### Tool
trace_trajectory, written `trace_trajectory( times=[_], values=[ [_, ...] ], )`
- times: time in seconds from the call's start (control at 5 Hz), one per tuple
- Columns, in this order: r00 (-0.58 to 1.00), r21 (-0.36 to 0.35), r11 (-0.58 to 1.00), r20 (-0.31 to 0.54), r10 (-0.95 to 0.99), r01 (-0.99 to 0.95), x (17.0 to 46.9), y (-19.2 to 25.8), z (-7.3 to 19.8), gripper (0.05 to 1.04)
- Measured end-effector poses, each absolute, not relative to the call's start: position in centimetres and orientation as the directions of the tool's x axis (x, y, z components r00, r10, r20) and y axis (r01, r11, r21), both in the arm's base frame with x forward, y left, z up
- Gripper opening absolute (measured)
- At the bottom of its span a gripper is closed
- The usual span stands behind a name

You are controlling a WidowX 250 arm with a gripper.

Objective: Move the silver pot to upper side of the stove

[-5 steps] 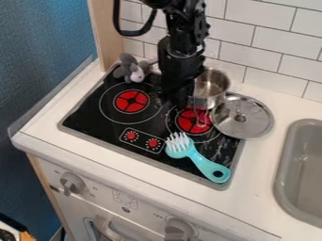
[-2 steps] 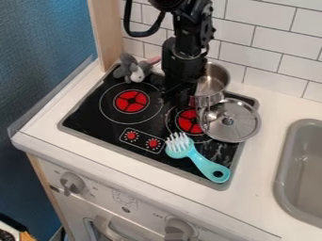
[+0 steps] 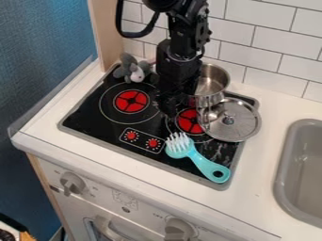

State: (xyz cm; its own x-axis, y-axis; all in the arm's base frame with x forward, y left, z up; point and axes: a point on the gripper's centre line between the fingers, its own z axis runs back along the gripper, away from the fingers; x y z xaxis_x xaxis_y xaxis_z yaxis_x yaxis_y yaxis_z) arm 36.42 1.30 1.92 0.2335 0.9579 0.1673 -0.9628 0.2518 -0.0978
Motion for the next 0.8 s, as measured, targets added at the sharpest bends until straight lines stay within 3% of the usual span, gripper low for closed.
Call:
trace_trajectory(
  times=[0.2, 0.8],
  values=[
    [0.212, -0.134, 0.236, 0.171, 0.962, -0.963, 36.0, 1.8, 3.6, 1.013],
    [0.158, -0.245, 0.177, 0.094, 0.983, -0.953, 34.8, 1.9, 10.7, 1.002]
  ],
)
